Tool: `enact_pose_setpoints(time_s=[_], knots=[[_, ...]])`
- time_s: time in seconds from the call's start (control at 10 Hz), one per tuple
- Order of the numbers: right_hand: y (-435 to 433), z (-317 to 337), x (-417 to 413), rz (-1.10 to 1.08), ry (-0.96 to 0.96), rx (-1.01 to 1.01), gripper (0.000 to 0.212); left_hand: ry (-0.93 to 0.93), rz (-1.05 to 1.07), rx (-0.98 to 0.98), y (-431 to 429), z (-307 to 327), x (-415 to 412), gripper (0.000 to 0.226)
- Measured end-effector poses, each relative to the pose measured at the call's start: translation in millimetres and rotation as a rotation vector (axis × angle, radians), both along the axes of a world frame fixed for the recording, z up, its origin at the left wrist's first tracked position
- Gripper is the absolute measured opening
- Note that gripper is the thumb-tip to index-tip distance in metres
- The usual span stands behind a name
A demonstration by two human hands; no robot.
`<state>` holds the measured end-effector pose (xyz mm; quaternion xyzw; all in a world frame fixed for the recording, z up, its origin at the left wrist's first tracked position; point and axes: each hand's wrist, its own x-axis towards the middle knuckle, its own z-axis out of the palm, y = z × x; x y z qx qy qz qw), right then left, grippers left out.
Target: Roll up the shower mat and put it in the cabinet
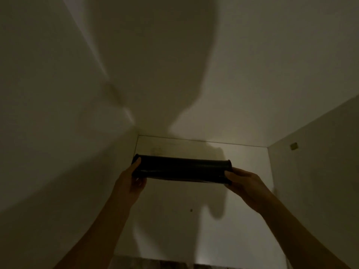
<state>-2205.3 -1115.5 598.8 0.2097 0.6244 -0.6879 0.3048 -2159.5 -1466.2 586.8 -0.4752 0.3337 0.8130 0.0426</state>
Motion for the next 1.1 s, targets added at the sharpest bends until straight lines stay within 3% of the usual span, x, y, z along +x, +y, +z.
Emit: enact_pose_setpoints(time_s=[0.1,0.3,0.5,0.7,0.8,1.0,1.1], knots=[[-19,-44,-34,-0.055,0.015,0.015,0.042,0.03,0.063,0.044,-7,-47,-46,0.024],[-64,-150,-89,-0.157,-0.034,0.021,0.035,-0.083,0.17,-0.035,-29,-148,-94,0.049],[-95,-214,-121,-0.267,-0.068,0.04,0.026,-0.137,0.235,-0.133,-34,-203,-143,0.048],[-113,-245,-151,-0.254,0.05,0.124,0.026,-0.181,0.352,-0.169,-35,-228,-167,0.052],[-123,-251,-149,-0.205,0.078,0.23,0.03,-0.208,0.365,-0.197,-37,-232,-171,0.056],[-132,-244,-152,0.088,0.125,0.719,0.055,-0.37,0.237,-0.247,-35,-211,-179,0.06],[-132,-236,-148,0.151,0.106,0.803,0.066,-0.488,-0.029,-0.535,-36,-196,-174,0.078]])
